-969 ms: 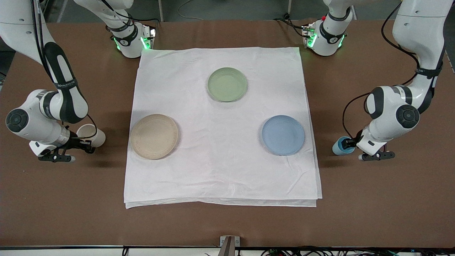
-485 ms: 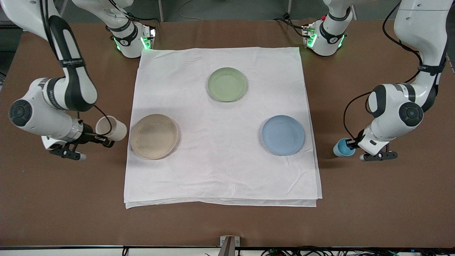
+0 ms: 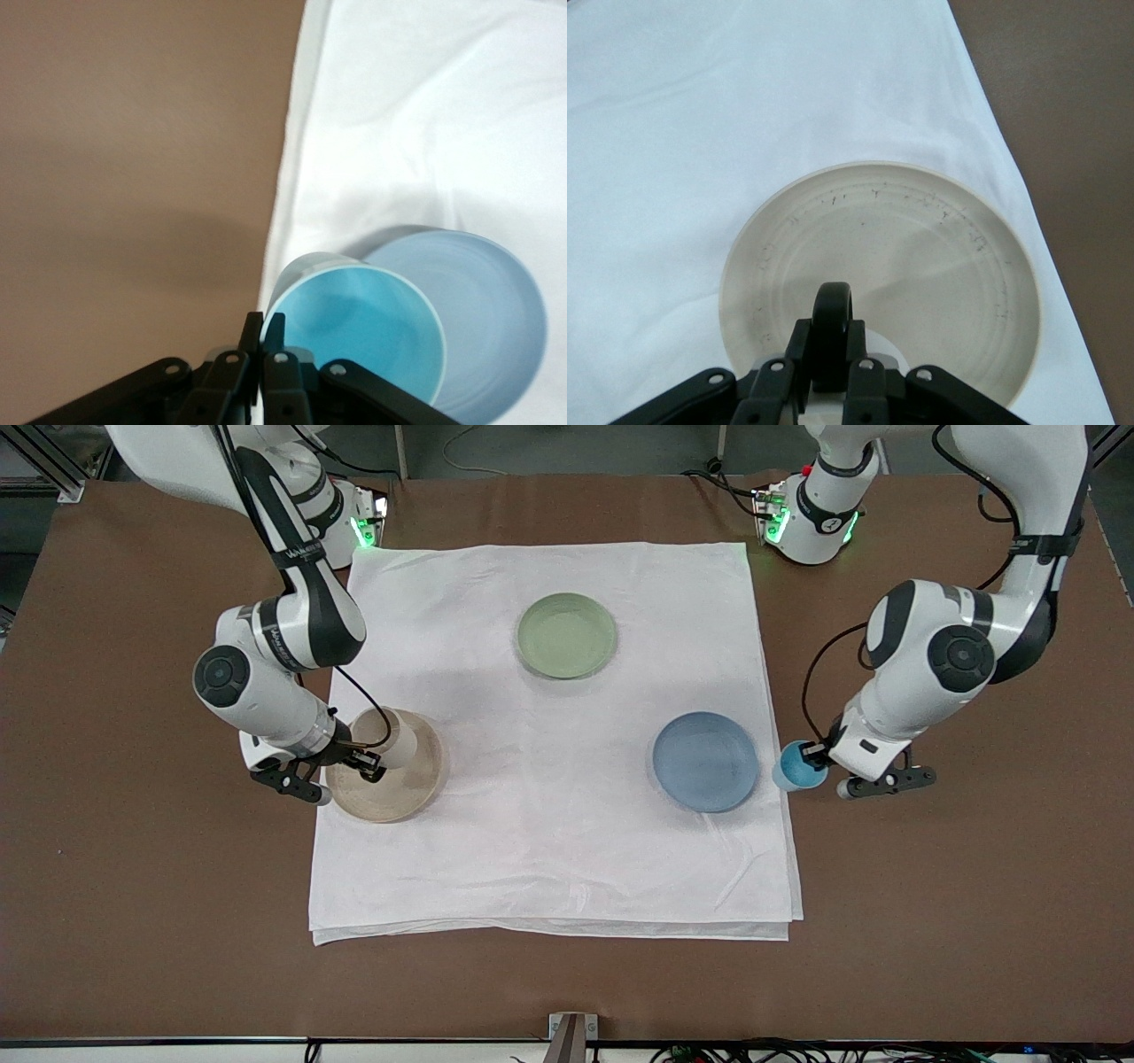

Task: Place blue cup in blue plate and white mug in gray plate
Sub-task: 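Carry the mug onto the beige plate while the left gripper carries the cup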

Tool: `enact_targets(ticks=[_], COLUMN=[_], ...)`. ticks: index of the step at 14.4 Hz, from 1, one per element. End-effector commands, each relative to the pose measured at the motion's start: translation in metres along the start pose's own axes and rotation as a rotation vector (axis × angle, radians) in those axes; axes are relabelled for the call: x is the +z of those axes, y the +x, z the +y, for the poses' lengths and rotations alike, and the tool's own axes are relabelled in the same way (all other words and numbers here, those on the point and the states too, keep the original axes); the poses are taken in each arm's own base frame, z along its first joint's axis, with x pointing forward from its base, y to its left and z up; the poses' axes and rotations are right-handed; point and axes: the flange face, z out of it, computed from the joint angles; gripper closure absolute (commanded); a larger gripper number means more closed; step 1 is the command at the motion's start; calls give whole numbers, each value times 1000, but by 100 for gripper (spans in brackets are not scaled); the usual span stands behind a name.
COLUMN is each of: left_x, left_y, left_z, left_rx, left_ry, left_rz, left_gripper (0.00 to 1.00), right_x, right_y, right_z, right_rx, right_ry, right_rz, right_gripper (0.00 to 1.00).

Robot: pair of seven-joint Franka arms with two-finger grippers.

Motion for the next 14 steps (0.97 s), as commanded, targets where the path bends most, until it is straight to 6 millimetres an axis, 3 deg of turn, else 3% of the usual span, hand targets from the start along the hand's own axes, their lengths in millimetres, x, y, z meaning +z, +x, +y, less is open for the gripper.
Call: enact_targets(ticks=[1,3,4,5,6,9,10,12,14], left_x=[32,52,59,63,64,77,82,81,80], left_y=[-9,-19,-21,-23,-27,-42,-45,-46,-45], left_z=[26,39,40,43,48,67,71,72,72], left_rx=[-78,-102,-127,-146,-158,-167,-170,-170,-175], left_ry=[-17,-30,-42,-45,-44,-40,-37,-38,-38], left_rz=[-18,-22,-10,-12,-16,-35,-42,-41,-39], left_gripper=[99,99,99,99,99,96,95,83,34], right_x=[20,25,25,24,21,-13,-33,-95,-155], right_y=[4,8,8,9,11,28,37,56,78], right_z=[8,13,14,14,13,8,7,11,39], right_rx=[-39,-63,-61,-61,-58,-54,-59,-145,-235], right_ry=[-43,-70,-72,-71,-72,-73,-87,-108,-112], right_rz=[22,33,31,32,31,20,-11,-82,-137], right_gripper=[99,97,80,34,0,0,0,0,0])
